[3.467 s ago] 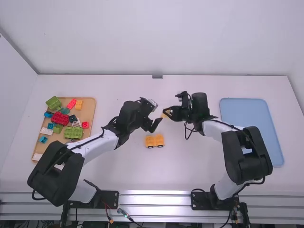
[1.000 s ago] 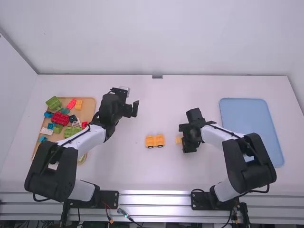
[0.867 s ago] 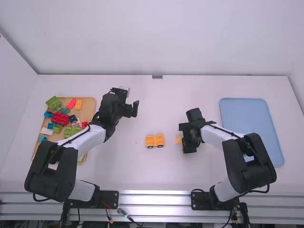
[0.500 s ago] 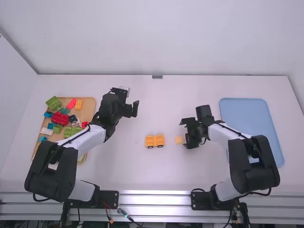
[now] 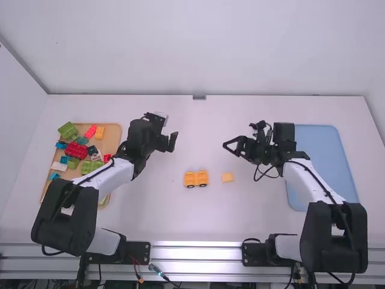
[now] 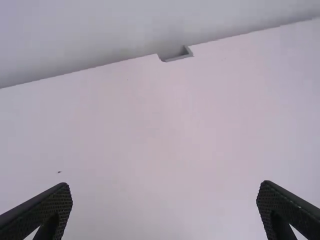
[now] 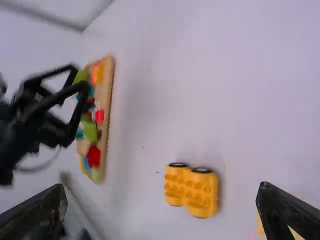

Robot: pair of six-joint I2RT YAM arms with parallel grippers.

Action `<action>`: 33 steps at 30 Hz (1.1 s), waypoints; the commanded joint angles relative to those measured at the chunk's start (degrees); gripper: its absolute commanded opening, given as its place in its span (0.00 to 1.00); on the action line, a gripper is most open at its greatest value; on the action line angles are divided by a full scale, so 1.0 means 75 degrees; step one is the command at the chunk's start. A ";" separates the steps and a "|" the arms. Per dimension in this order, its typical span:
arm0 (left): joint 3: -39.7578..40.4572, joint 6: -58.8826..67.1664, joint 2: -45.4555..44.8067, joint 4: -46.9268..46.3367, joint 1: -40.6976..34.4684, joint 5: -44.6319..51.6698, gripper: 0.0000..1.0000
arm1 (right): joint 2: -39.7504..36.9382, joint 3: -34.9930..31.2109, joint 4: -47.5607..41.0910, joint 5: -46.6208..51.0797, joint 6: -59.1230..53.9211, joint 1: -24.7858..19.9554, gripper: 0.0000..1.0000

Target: Assemble lego blocks to make yellow taxi

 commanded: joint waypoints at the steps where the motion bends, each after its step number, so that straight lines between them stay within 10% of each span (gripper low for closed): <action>1: 0.0009 0.1769 -0.0201 -0.0207 0.0029 0.1743 0.99 | -0.0149 0.0119 -0.0009 -0.0055 -0.3777 0.0125 0.99; 10: 0.0009 0.6566 -0.0201 -0.2017 0.0029 0.5284 0.99 | -0.0169 0.0114 0.1221 0.1702 -0.4607 0.0102 0.99; 19: -0.0087 0.5759 -0.0195 -0.2270 -0.0099 0.5502 0.99 | -0.0163 0.0111 0.1515 0.3879 -0.4695 0.0096 0.99; 33: -0.1096 0.7117 0.0181 -0.1361 -0.0172 0.6595 0.99 | 0.0944 -0.0262 0.0044 -0.0504 -1.0590 -0.0207 0.99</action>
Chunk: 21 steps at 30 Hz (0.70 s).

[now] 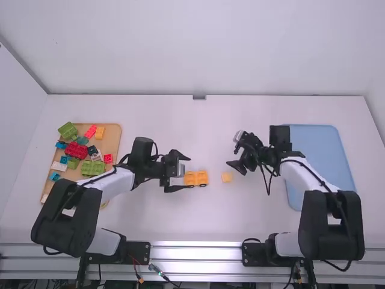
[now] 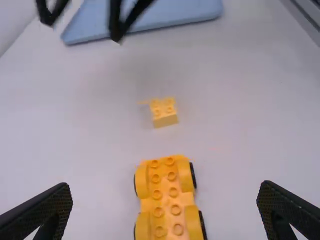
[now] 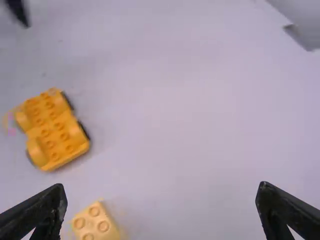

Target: Assemble lego blocks to make yellow taxi

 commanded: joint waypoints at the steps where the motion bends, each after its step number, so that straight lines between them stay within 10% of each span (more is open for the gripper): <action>1: -0.0009 -0.0032 0.0326 0.0146 -0.0035 0.0309 0.99 | 0.0475 -0.0108 -0.0020 -0.1498 -0.1751 -0.0280 0.99; 21: 0.0029 -0.1037 0.2442 0.2127 -0.0035 0.0329 0.99 | 0.3343 0.0490 -0.0746 -0.1821 -0.4249 -0.0341 0.99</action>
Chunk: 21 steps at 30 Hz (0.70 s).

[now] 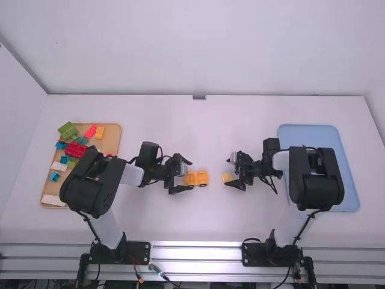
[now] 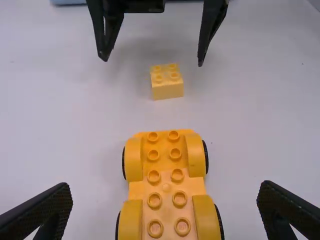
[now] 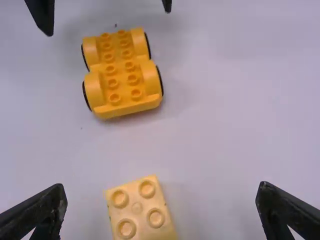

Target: Assemble lego blocks to make yellow taxi

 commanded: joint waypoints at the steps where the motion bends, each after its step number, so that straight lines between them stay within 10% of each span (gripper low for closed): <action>1: 0.0038 -0.0055 0.0032 0.0020 -0.0026 0.0198 0.99 | 0.0271 0.0373 -0.0341 -0.0041 -0.0624 -0.0047 0.99; 11: 0.0364 -0.0052 0.0032 -0.0484 -0.0026 0.0198 0.99 | 0.0968 0.0854 -0.0927 0.0178 -0.1405 -0.0020 0.91; 21: 0.0364 -0.0055 0.0032 -0.0475 -0.0035 0.0198 0.99 | 0.1064 0.0839 -0.1093 0.0297 -0.1553 -0.0050 0.45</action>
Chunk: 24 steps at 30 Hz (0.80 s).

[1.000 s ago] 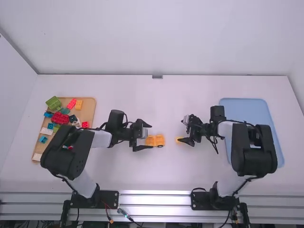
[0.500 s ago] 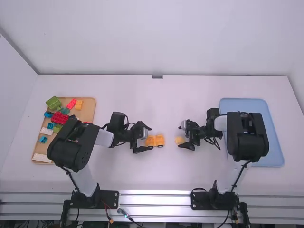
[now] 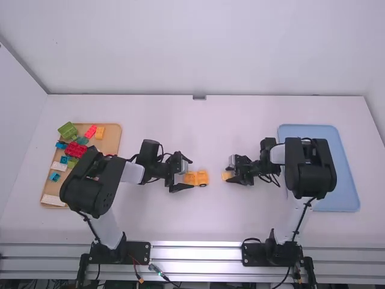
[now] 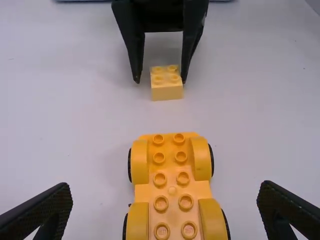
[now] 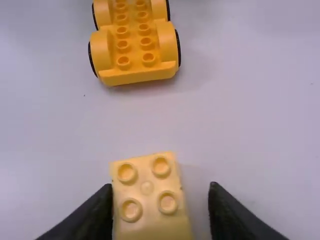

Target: Assemble lego blocks to make yellow taxi

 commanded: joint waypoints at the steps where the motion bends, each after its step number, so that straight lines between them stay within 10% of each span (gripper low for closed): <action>1: 0.0076 -0.0023 0.0032 -0.0038 -0.0035 0.0198 0.99 | 0.0131 0.0073 -0.0050 0.0044 -0.0070 -0.0050 0.43; 24: -0.0134 0.0259 0.0099 0.0009 -0.0087 0.0201 0.99 | 0.0055 0.0306 -0.0662 -0.1131 -0.0140 0.0017 0.22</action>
